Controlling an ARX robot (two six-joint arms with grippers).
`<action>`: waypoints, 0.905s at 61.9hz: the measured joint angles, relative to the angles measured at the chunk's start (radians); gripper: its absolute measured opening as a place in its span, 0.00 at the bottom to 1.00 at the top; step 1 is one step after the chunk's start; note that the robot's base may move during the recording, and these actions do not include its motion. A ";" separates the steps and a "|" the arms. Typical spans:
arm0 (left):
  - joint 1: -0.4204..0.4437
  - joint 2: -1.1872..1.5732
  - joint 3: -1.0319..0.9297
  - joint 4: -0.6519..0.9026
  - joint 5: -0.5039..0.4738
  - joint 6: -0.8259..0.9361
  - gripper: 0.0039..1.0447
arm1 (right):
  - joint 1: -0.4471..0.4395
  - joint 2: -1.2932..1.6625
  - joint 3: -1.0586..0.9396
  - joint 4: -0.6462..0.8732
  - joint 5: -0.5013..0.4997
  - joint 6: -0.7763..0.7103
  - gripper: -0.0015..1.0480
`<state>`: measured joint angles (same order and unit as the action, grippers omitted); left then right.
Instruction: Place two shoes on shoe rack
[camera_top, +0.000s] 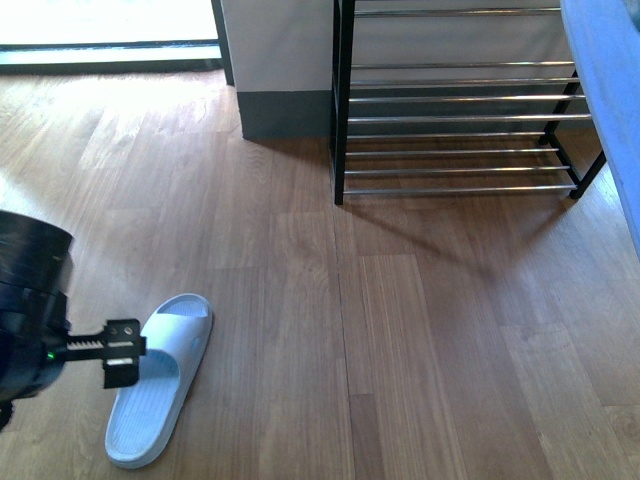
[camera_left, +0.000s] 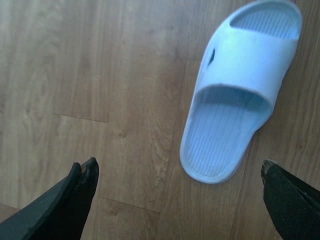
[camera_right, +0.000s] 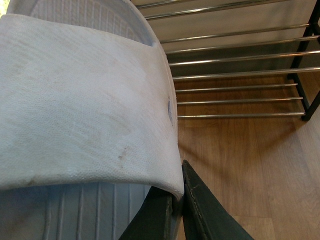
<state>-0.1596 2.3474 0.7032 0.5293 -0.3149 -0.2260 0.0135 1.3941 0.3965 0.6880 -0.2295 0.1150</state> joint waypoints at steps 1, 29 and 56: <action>-0.003 0.040 0.020 0.010 0.010 0.000 0.91 | 0.000 0.000 0.000 0.000 0.000 0.000 0.02; -0.075 0.462 0.385 0.035 0.140 -0.034 0.91 | 0.000 0.000 0.000 0.000 0.000 0.000 0.02; -0.063 0.591 0.579 0.010 0.158 -0.042 0.60 | 0.000 0.000 0.000 0.000 0.000 0.000 0.02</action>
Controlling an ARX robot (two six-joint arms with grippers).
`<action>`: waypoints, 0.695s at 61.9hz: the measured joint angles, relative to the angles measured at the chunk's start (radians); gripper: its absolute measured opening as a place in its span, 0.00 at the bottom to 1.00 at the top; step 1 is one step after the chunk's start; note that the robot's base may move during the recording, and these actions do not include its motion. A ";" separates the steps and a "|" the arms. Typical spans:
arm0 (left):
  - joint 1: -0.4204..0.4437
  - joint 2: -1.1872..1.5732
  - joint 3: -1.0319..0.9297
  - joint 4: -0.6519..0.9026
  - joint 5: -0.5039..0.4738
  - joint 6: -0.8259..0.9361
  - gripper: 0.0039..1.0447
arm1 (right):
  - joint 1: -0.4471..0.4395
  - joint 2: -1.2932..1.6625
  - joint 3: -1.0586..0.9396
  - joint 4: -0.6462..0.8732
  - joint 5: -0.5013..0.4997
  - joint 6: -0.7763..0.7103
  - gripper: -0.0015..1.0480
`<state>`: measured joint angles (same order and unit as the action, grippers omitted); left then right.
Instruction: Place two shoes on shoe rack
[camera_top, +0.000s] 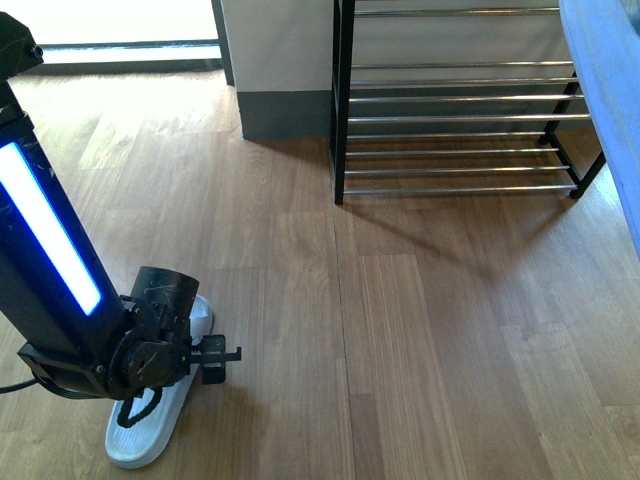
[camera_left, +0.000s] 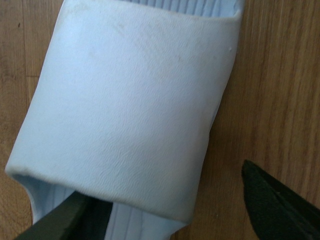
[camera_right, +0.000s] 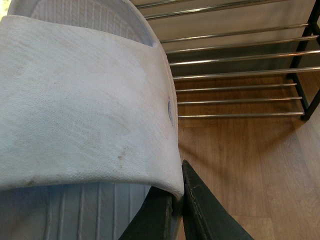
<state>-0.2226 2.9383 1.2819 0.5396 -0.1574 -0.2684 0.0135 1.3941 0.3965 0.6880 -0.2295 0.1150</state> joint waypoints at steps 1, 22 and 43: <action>0.000 0.000 0.000 0.001 0.002 0.000 0.59 | 0.000 0.000 0.000 0.000 0.000 0.000 0.02; 0.016 0.004 -0.001 0.011 0.020 0.000 0.16 | 0.000 0.000 0.000 0.000 0.000 0.000 0.02; 0.055 -0.106 -0.138 0.079 -0.031 -0.043 0.01 | 0.000 0.000 0.000 0.000 0.000 0.000 0.02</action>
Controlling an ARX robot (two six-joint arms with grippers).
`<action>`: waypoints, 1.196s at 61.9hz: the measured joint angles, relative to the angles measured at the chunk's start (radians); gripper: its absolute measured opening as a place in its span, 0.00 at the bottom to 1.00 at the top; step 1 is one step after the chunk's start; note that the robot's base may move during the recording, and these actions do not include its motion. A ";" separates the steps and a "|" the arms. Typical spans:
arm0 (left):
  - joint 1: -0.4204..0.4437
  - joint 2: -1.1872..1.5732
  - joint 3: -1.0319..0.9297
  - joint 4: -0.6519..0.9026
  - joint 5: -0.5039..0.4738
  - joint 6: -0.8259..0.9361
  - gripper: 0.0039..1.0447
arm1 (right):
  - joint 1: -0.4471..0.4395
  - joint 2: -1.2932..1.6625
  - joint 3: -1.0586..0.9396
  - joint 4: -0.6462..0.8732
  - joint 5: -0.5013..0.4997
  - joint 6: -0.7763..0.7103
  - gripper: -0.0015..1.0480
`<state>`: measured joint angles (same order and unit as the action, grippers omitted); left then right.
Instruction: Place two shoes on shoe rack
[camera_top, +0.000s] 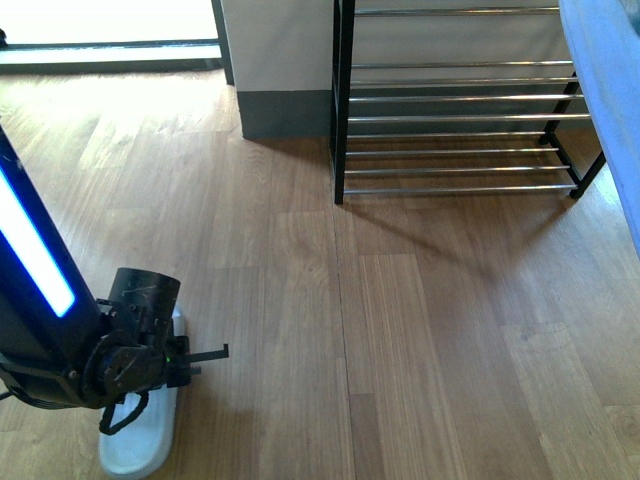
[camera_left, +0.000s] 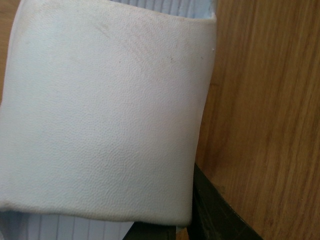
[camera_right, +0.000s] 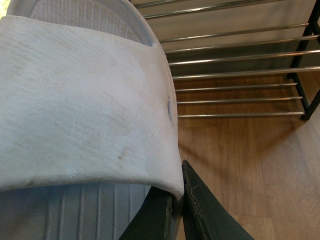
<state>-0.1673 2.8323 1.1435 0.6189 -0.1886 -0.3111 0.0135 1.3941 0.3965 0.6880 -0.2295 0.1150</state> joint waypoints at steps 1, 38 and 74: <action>0.003 -0.012 -0.010 0.006 -0.004 -0.002 0.01 | 0.000 0.000 0.000 0.000 0.000 0.000 0.02; -0.033 -1.115 -0.616 -0.104 -0.306 0.166 0.01 | 0.000 0.000 0.000 0.000 0.000 0.000 0.02; -0.256 -2.027 -0.756 -0.631 -0.616 0.183 0.01 | 0.003 0.000 0.000 0.000 -0.007 0.000 0.02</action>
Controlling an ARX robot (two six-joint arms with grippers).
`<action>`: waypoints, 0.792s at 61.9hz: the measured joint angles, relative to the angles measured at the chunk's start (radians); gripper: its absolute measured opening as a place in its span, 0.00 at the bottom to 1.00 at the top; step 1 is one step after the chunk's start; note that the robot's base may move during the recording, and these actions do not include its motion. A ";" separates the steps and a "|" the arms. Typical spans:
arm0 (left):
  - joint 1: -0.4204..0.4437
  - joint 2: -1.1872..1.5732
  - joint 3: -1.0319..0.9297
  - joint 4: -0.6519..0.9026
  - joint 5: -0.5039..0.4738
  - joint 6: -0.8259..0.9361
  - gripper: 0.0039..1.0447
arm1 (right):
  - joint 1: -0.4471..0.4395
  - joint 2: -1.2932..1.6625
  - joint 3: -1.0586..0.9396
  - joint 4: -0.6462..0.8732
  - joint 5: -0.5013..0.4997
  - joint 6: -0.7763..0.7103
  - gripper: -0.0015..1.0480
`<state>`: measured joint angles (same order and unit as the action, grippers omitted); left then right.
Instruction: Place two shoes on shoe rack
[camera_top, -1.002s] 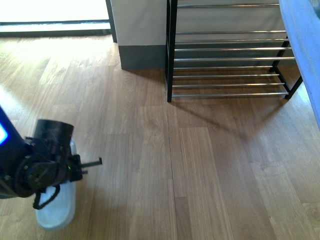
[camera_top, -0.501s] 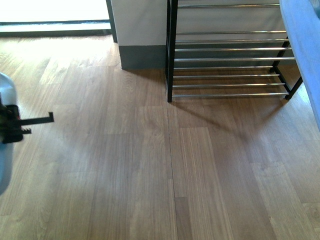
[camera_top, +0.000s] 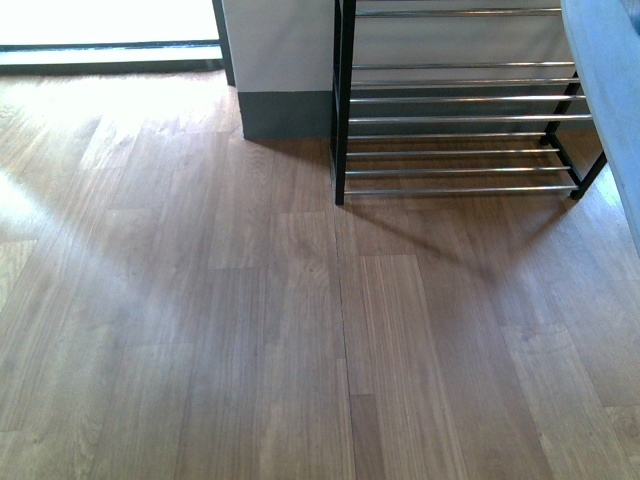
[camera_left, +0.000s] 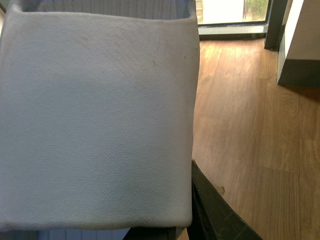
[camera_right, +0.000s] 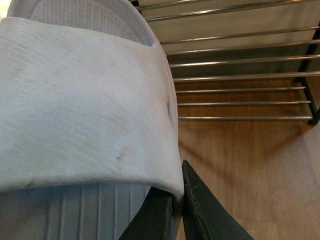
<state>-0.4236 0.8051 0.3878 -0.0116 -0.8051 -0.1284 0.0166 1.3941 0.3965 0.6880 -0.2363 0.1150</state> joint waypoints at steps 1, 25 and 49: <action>0.000 0.000 0.000 -0.001 0.000 0.000 0.01 | 0.002 0.000 0.000 0.000 -0.001 0.000 0.02; -0.002 0.001 -0.001 -0.002 0.004 0.000 0.01 | -0.005 0.000 0.000 0.000 0.008 0.000 0.02; -0.002 0.001 -0.001 -0.002 0.002 0.000 0.01 | -0.004 0.000 0.000 0.000 0.007 0.000 0.02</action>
<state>-0.4255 0.8062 0.3866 -0.0135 -0.8032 -0.1284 0.0124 1.3941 0.3965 0.6880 -0.2291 0.1150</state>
